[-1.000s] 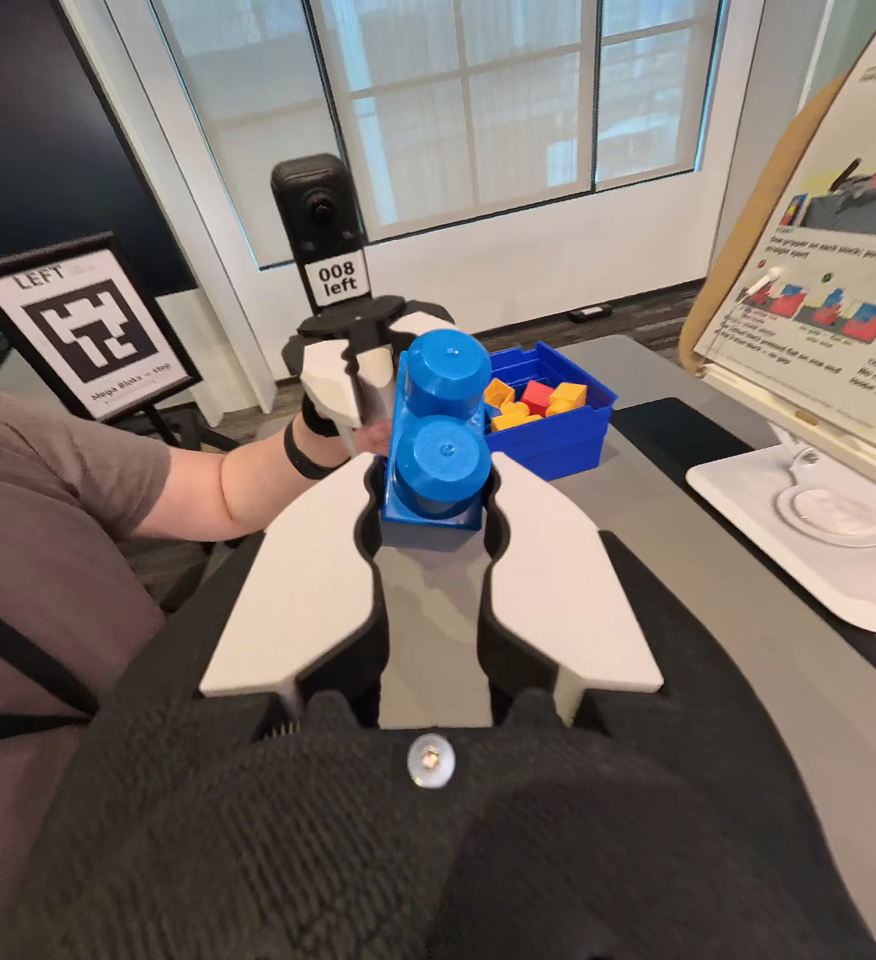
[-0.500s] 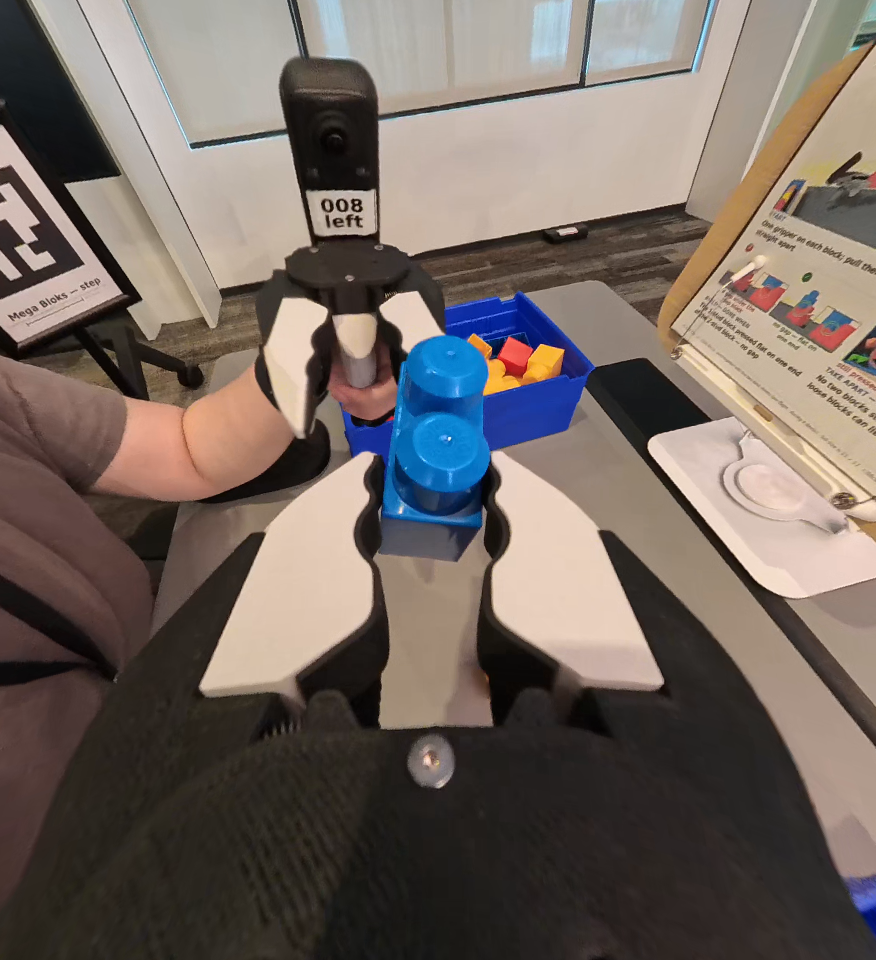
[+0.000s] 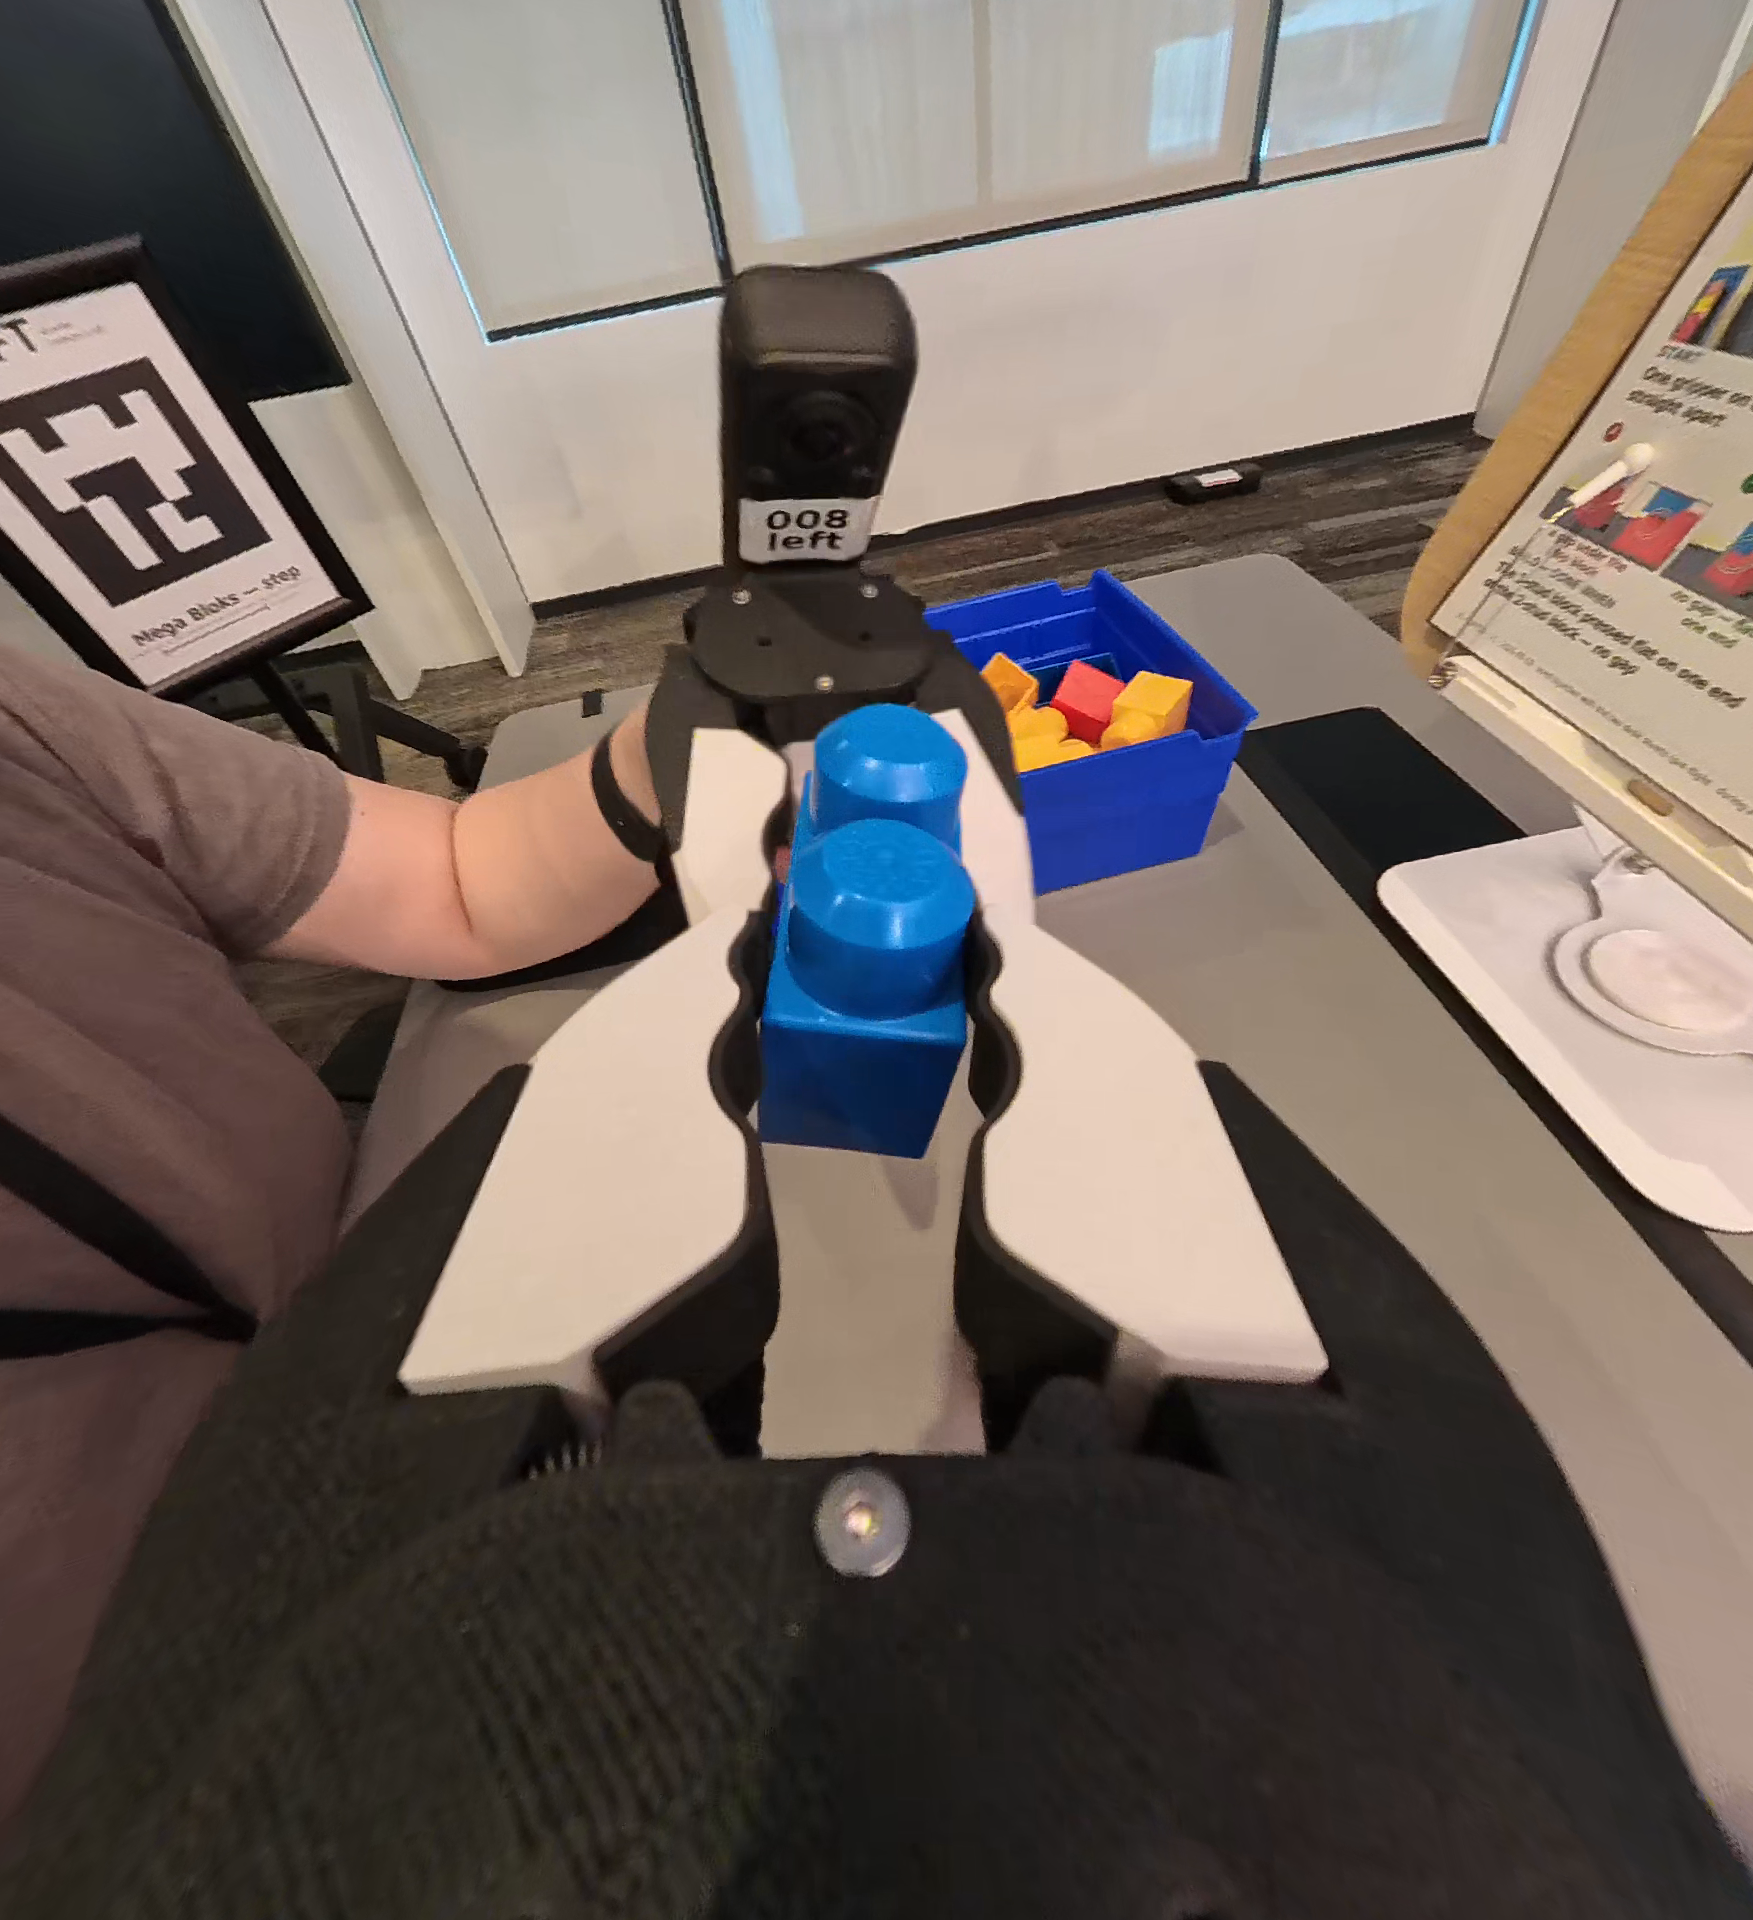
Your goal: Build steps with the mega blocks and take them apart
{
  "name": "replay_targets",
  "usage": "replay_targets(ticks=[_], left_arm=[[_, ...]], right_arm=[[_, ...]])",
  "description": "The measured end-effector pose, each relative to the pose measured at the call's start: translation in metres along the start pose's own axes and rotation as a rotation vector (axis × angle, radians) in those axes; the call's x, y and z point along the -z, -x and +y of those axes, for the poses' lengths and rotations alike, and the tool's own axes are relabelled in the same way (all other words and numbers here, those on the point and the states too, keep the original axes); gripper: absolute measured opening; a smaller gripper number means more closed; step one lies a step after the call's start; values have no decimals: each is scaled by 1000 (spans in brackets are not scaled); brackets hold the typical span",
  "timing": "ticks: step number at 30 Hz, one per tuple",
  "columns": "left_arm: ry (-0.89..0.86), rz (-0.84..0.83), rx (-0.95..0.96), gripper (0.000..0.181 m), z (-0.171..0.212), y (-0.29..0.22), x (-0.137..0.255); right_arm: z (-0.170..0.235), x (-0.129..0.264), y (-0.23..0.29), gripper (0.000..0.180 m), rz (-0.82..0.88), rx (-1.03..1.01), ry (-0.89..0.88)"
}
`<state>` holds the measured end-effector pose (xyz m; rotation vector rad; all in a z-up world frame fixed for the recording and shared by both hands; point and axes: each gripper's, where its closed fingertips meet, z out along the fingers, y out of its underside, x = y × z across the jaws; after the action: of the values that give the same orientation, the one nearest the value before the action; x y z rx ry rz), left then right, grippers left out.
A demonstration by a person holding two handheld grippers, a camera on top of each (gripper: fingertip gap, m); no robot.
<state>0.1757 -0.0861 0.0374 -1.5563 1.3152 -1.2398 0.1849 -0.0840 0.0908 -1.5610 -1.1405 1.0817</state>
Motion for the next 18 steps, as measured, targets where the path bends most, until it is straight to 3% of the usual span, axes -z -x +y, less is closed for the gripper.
replay_targets(ticks=[5, 6, 18], left_arm=[[-258, 188, 104, 55, -35, -20, 10], [-255, 188, 106, 47, -34, -19, 9], [-220, 142, 36, 37, -30, -14, 14]], right_arm=[[5, -17, 6, 37, -51, 17, 3], [5, -21, 7, 37, -58, 19, 1], [1, -28, 6, 37, -90, -9, -72]])
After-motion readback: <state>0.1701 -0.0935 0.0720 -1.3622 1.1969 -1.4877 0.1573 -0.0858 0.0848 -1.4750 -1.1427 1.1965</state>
